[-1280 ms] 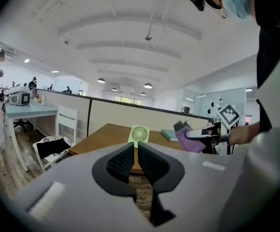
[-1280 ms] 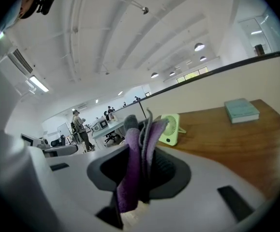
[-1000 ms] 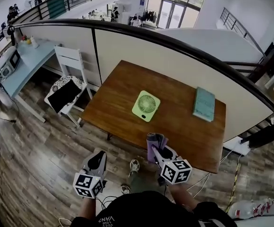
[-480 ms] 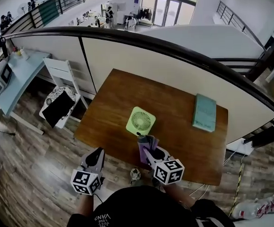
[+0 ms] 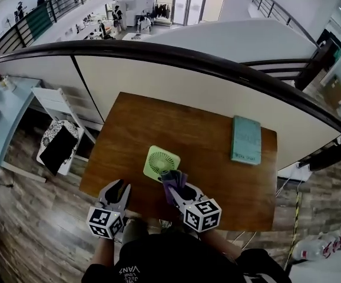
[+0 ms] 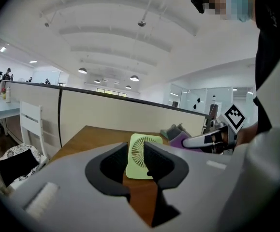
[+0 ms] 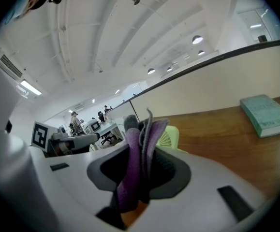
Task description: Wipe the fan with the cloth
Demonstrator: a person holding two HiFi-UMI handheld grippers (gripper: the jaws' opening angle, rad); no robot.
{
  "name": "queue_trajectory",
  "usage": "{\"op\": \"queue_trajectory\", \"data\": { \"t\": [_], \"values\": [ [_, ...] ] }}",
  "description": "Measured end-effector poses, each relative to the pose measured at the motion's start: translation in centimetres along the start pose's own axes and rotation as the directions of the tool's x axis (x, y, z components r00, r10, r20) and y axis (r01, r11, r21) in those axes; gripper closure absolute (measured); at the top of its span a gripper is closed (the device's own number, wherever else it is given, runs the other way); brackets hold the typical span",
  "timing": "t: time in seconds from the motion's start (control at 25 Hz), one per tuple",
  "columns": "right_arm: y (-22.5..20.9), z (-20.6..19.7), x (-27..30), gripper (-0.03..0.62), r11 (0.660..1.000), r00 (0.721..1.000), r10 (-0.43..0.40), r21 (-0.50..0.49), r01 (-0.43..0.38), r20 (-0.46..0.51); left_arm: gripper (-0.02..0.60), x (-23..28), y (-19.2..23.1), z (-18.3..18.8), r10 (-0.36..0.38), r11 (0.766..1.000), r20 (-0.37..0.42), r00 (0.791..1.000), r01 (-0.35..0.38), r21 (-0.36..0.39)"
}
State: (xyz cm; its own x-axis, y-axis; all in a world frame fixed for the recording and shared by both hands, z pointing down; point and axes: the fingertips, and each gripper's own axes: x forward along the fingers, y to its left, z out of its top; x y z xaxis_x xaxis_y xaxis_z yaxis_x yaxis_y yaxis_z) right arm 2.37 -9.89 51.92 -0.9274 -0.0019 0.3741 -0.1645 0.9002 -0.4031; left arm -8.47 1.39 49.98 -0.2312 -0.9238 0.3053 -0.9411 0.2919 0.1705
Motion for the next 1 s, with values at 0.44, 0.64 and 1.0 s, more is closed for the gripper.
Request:
{"op": "queue_trajectory", "data": {
  "t": [0.44,0.64,1.0],
  "values": [
    [-1.1,1.4,1.9,0.482,0.972,0.972,-0.228,0.067,0.224,0.053,0.474,7.5,2.4,-0.2,-0.275,0.96,-0.132,0.952,0.28,0.022],
    [-1.4,1.6,2.9,0.484,0.932,0.933,-0.352,0.114,0.343,0.07,0.454,10.8,3.0,-1.3,-0.412,0.902,-0.219,0.885,0.43,0.042],
    [-0.8,1.9,5.3,0.484,0.866,0.864,-0.493,0.148,0.477,0.104,0.425,13.5,2.8,-3.6,-0.589,0.778,-0.331,0.737,0.628,0.016]
  ]
}}
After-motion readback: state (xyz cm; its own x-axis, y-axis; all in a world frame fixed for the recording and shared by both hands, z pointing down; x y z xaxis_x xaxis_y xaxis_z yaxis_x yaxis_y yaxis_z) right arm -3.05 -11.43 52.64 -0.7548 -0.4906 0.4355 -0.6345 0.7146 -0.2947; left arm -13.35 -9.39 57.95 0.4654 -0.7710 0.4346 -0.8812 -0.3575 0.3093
